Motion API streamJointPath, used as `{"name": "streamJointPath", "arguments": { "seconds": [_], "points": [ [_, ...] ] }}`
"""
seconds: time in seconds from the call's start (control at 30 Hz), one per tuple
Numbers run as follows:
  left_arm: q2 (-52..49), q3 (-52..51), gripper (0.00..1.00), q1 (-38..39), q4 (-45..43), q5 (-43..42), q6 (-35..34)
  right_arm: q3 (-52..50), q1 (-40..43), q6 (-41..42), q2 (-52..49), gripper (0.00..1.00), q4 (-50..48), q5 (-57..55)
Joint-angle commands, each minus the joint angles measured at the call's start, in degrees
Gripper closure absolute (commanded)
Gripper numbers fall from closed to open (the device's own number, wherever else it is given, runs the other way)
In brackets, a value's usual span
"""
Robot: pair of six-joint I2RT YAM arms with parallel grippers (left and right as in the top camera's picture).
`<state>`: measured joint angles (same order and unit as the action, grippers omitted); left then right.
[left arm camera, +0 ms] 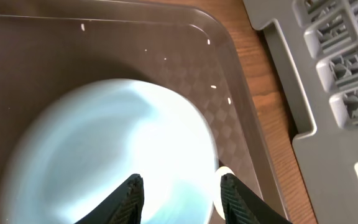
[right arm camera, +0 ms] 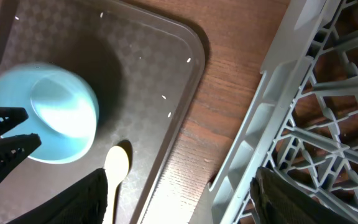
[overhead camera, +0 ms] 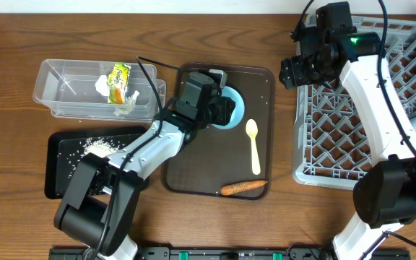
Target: Sort waste into correct bins and load items into the dishwasher rack
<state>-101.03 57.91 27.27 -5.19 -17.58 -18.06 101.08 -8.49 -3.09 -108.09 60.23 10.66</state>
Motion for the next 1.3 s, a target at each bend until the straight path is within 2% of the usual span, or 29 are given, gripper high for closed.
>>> {"name": "streamJointPath", "arguments": {
  "seconds": [0.0,0.17,0.33,0.37,0.43,0.53,0.73,0.93,1.07,1.27],
  "points": [
    [1.5,1.0,0.57,-1.6,1.0,0.3,0.5,-0.2,0.0,0.9,-0.3,0.25,0.0,0.1],
    [8.0,1.0,0.57,-6.0,11.1,0.3,0.5,-0.2,-0.1,0.9,-0.3,0.20,0.0,0.1],
    [17.4,1.0,0.56,-13.7,28.2,0.3,0.5,-0.3,-1.0,0.9,-0.3,0.15,-0.9,2.2],
    [19.2,1.0,0.58,-15.8,32.3,0.3,0.4,-0.3,-1.4,0.9,-0.3,0.15,-1.2,2.5],
    [22.0,1.0,0.70,-19.9,39.4,0.4,0.2,-0.3,-2.1,0.9,-0.3,0.15,-1.9,2.5],
    [24.7,1.0,0.93,-26.7,49.4,2.1,-4.3,-0.3,-2.9,0.9,-0.3,0.16,-3.1,2.5],
    [25.8,1.0,0.94,-41.5,66.9,6.7,-18.1,-0.3,-3.3,0.9,-0.3,0.18,-4.1,2.4],
    [25.8,1.0,0.94,-54.6,72.9,13.4,-24.5,-0.3,-3.1,0.9,-0.3,0.20,-4.0,2.4],
    [25.8,0.0,0.94,-62.0,73.1,17.2,-25.8,-0.3,-3.1,0.9,-0.3,0.20,-3.9,2.4],
    [25.8,-4.7,0.94,-69.0,71.6,17.2,-26.8,-0.3,-3.1,0.9,-0.3,0.20,-3.8,2.4]
  ]
}}
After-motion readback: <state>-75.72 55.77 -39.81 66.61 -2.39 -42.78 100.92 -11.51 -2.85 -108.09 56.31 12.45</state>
